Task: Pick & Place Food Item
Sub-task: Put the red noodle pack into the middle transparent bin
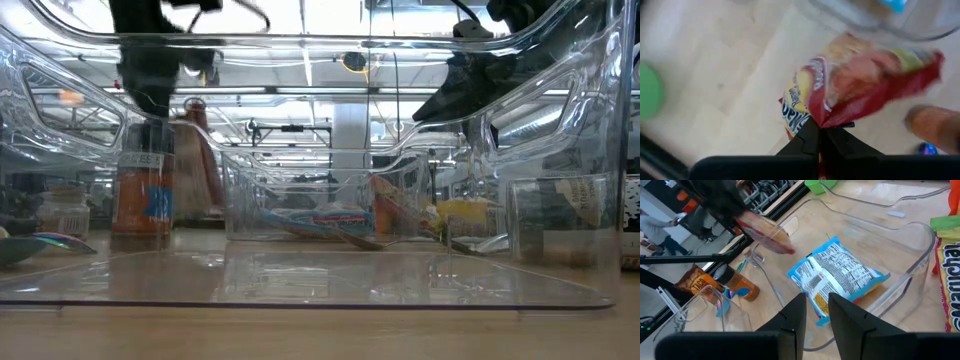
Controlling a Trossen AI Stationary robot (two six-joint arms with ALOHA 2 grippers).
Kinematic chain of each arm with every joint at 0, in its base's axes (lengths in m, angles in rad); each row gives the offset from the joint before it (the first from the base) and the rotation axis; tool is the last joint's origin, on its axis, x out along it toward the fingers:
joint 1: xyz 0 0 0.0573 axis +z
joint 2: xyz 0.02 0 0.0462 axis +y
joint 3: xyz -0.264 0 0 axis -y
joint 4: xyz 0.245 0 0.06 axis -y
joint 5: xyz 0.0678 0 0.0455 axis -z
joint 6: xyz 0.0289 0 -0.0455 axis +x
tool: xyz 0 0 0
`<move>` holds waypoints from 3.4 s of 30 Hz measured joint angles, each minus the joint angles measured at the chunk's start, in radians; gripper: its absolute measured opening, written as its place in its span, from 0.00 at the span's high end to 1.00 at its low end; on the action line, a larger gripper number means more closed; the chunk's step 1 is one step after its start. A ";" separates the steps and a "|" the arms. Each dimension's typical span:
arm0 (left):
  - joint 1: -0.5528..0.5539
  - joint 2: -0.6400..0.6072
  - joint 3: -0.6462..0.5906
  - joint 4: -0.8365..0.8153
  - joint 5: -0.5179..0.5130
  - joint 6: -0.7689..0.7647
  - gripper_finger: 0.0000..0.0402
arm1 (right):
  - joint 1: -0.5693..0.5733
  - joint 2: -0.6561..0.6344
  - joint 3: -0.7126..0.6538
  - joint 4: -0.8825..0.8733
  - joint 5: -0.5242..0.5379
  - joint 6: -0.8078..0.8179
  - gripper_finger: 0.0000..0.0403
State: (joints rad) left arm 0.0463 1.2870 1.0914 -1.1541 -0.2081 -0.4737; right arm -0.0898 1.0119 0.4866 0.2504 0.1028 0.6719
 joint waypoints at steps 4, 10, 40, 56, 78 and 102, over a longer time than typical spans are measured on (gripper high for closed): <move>0.000 -0.033 0.167 -0.143 -0.023 0.004 1.00 | 0.000 0.000 0.000 0.000 0.000 -0.002 0.81; 0.000 -0.064 0.405 -0.152 -0.029 -0.007 1.00 | 0.000 0.000 0.000 0.023 0.000 -0.034 0.81; 0.000 0.126 0.447 0.771 0.349 -0.053 1.00 | 0.018 0.000 0.072 0.609 -0.044 -0.457 0.47; 0.079 0.128 0.447 0.914 0.444 -0.083 1.00 | 0.040 0.000 0.092 0.565 -0.053 -0.475 0.50; 0.090 0.166 0.448 0.924 0.495 -0.102 1.00 | 0.038 0.000 0.091 0.688 -0.048 -0.475 0.51; 0.098 0.169 0.448 0.826 0.452 -0.105 1.00 | 0.039 0.000 0.091 0.702 -0.053 -0.425 0.97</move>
State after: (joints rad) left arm 0.1445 1.4556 1.5391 -0.3276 0.2442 -0.5788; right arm -0.0509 1.0122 0.5777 0.9529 0.0494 0.2472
